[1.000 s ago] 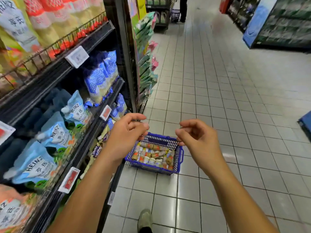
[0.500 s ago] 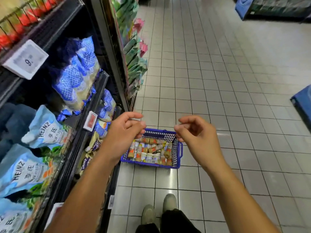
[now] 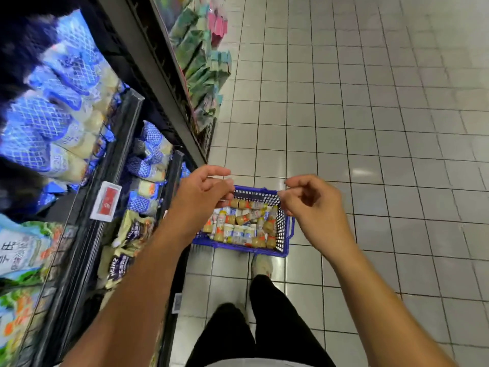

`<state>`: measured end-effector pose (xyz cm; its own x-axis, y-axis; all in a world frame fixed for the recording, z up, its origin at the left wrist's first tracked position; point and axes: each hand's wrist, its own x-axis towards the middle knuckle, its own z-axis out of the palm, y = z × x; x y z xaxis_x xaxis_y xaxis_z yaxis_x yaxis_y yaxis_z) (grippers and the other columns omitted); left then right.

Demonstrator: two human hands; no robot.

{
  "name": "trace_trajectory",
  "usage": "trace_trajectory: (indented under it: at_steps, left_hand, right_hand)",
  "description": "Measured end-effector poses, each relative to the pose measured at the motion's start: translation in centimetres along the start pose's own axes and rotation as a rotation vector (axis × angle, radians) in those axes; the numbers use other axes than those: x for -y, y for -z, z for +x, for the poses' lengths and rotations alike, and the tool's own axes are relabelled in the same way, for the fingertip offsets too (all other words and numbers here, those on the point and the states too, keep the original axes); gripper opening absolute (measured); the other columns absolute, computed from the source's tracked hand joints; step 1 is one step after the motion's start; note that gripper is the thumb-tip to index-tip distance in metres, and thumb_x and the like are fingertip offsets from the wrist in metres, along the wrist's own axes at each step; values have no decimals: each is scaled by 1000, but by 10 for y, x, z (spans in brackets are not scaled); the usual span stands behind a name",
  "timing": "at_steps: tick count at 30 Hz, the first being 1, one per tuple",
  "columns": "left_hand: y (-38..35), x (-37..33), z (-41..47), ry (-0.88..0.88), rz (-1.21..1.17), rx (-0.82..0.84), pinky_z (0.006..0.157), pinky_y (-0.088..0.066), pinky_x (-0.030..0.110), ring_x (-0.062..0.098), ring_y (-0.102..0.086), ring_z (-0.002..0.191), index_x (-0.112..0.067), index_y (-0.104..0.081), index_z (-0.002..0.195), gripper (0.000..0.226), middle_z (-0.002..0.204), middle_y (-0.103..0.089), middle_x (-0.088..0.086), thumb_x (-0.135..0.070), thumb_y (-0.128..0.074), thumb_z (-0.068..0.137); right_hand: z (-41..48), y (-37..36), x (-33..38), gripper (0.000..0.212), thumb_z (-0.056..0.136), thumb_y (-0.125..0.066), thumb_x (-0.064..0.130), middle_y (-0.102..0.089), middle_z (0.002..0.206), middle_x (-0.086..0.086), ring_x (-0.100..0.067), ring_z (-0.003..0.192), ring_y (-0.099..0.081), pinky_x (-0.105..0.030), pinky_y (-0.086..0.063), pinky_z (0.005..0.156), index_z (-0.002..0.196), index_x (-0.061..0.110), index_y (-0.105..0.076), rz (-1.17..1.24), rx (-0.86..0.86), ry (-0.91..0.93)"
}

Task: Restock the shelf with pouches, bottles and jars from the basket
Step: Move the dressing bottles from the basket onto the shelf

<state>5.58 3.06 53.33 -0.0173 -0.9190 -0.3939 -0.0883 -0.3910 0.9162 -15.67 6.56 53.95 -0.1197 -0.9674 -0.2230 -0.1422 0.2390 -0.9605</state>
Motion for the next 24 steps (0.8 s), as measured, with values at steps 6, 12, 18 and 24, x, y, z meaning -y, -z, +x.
trace_trajectory:
  at_steps: [6,12,18,24]
  left_hand:
    - [-14,32,54,120,-16,-29,66,-57,22,7,-68,70,-21,-65,102,14,76,-74,-3,-18,-65,89]
    - [-2,94,104,295,-37,-115,63,-57,23,9,-71,71,-23,-66,102,10,76,-75,-4,-18,-62,94]
    - [5,185,150,471,-9,-218,55,-56,20,8,-66,59,-19,-62,100,5,67,-70,-4,-15,-59,99]
    - [13,291,196,614,139,-184,56,-56,22,14,-62,67,-21,-63,88,11,77,-66,3,-16,-59,96]
  right_hand:
    - [41,4,-41,16,90,-70,9,-69,76,-8,-6,75,-69,-20,-56,64,90,22,-62,-3,42,-110]
    - [73,2,-116,15,92,-69,8,-67,73,13,0,76,-69,-14,-53,57,90,21,-62,-14,62,-270]
    - [108,-8,-205,13,91,-70,12,-71,97,1,-12,87,-70,-25,-58,65,90,21,-61,-113,28,-416]
    - [144,-28,-298,16,88,-69,9,-70,89,-6,-22,75,-67,-42,-59,74,84,20,-58,-189,38,-538]
